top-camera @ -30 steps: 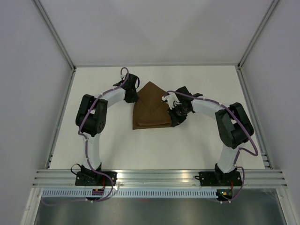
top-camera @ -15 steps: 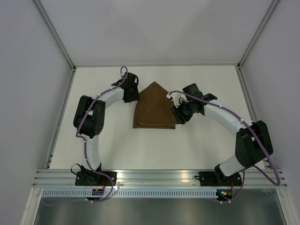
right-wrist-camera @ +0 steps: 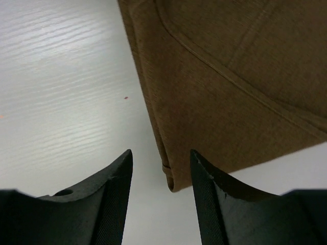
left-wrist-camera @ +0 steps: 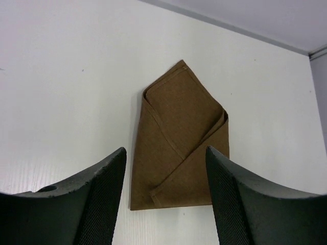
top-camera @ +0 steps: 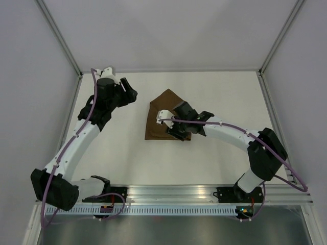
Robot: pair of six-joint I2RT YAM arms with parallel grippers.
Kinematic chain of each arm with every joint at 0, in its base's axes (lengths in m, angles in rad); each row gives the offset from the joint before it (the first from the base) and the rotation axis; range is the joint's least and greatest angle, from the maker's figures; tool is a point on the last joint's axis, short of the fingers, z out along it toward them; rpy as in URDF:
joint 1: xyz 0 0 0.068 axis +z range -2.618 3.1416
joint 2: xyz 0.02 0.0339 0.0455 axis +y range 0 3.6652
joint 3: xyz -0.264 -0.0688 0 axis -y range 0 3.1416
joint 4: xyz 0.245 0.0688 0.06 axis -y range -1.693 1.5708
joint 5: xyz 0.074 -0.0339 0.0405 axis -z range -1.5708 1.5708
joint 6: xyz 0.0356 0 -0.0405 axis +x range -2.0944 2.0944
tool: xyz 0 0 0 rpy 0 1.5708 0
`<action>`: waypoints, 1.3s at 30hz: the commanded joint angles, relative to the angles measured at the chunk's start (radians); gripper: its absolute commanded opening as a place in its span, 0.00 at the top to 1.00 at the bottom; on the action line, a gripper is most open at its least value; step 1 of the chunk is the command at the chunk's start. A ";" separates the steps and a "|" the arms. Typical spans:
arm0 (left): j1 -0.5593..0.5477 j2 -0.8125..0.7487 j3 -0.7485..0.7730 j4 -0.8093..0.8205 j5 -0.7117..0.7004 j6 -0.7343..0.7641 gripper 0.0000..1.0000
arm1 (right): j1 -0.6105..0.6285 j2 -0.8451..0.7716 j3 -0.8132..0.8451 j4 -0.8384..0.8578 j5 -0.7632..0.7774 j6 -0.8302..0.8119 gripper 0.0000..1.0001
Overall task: Fold the napkin, place the utensils inside, and roll it up
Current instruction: Roll the napkin with the utensil
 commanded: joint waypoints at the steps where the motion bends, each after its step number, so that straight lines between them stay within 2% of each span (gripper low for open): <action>1: 0.000 -0.094 -0.063 -0.013 0.034 0.038 0.32 | 0.058 0.045 0.019 0.088 0.099 -0.059 0.44; 8: 0.000 -0.216 -0.094 -0.039 0.008 0.046 0.29 | 0.081 0.088 -0.026 0.167 0.098 -0.182 0.37; 12: 0.000 -0.253 -0.109 -0.040 0.005 0.040 0.23 | 0.081 0.112 -0.041 0.205 0.076 -0.199 0.33; 28: 0.000 -0.260 -0.108 -0.066 0.011 0.063 0.21 | 0.078 0.192 -0.076 0.260 0.014 -0.219 0.37; 39: 0.000 -0.237 -0.161 -0.029 0.077 0.064 0.23 | -0.008 0.231 -0.055 0.228 -0.108 -0.236 0.40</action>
